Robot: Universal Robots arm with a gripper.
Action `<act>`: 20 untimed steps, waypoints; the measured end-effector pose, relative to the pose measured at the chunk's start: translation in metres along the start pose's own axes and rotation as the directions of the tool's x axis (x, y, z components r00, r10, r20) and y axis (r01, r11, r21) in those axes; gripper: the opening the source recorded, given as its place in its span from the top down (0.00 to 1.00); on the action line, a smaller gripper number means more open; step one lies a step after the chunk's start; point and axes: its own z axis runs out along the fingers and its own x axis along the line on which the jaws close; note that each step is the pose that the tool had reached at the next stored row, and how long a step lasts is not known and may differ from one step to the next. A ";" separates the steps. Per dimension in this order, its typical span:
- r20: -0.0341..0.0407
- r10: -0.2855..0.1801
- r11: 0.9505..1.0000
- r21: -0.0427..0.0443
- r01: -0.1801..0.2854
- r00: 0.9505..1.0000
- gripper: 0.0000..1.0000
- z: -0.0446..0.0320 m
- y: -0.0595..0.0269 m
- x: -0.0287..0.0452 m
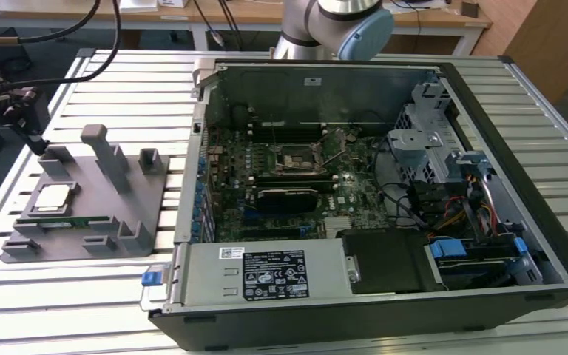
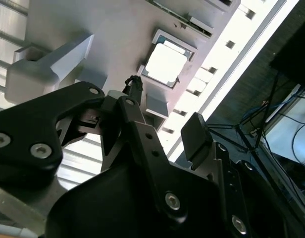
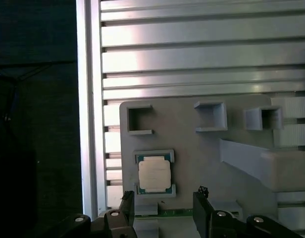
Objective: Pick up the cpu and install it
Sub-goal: 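Pick up the cpu and move it towards the insertion slot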
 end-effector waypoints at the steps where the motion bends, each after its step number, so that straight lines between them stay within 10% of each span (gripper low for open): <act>1: 0.000 -0.004 1.000 0.000 0.004 1.000 0.42 0.0017 -0.0002 0.0007; 10: 0.002 -0.017 1.000 0.001 0.017 1.000 0.16 0.0119 -0.0008 0.0029; 20: 0.001 -0.029 1.000 0.001 0.029 1.000 0.16 0.0293 -0.0014 0.0023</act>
